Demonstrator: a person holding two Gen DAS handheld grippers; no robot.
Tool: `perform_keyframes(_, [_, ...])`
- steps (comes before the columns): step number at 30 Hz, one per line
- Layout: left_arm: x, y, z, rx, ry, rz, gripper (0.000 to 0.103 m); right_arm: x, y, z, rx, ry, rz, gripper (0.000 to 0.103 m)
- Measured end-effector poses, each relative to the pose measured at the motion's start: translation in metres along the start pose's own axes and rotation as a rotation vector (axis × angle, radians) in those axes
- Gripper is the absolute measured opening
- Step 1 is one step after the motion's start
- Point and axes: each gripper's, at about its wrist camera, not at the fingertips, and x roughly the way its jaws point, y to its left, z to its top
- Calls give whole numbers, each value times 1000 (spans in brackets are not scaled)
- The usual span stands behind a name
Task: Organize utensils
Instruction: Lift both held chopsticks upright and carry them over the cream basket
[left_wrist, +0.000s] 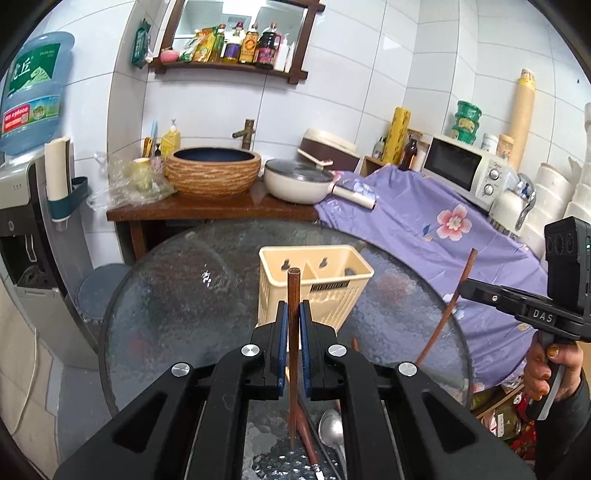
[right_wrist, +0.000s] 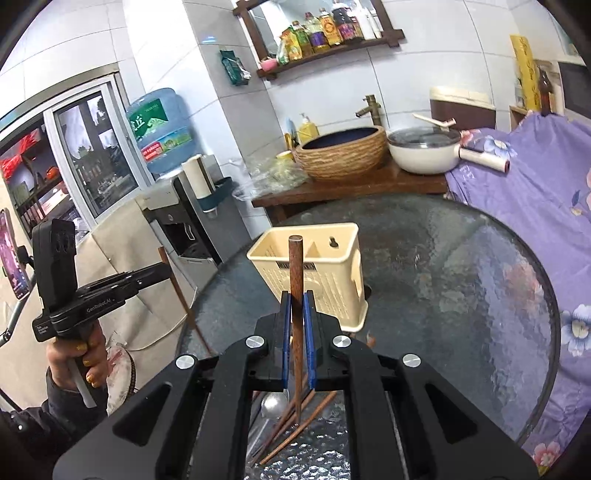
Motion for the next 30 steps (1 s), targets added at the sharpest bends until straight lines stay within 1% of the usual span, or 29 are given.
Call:
perform_keyframes(6, [-19, -8, 35, 12, -64, -28, 6, -12, 12, 37, -15, -47, 0, 7])
perform_keyframes(9, [-30, -14, 59, 9, -112, -40, 6, -18, 21, 63, -31, -82, -2, 7])
perform_keyframes(12, [-38, -18, 88, -11, -166, -42, 6, -21, 30, 92, -47, -127, -31, 7])
perform_keyframes(14, [-39, -19, 103, -19, -198, -27, 6, -21, 36, 109, -66, -170, -69, 7])
perform_keyframes(18, [-30, -18, 129, -55, -264, 34, 6, -12, 40, 132, -72, -228, -120, 7])
perform_keyframes(21, [-15, -13, 140, -81, -281, 66, 6, -1, 39, 138, -81, -263, -159, 7])
perform_keyframes(23, [-9, -9, 142, -93, -288, 79, 6, 8, 36, 138, -77, -270, -176, 7])
perform_keyframes(27, [15, -4, 132, -98, -272, 116, 6, 39, 26, 127, -64, -231, -203, 7])
perform_keyframes(30, [38, 3, 115, -109, -228, 123, 6, 60, 15, 111, -52, -195, -218, 7])
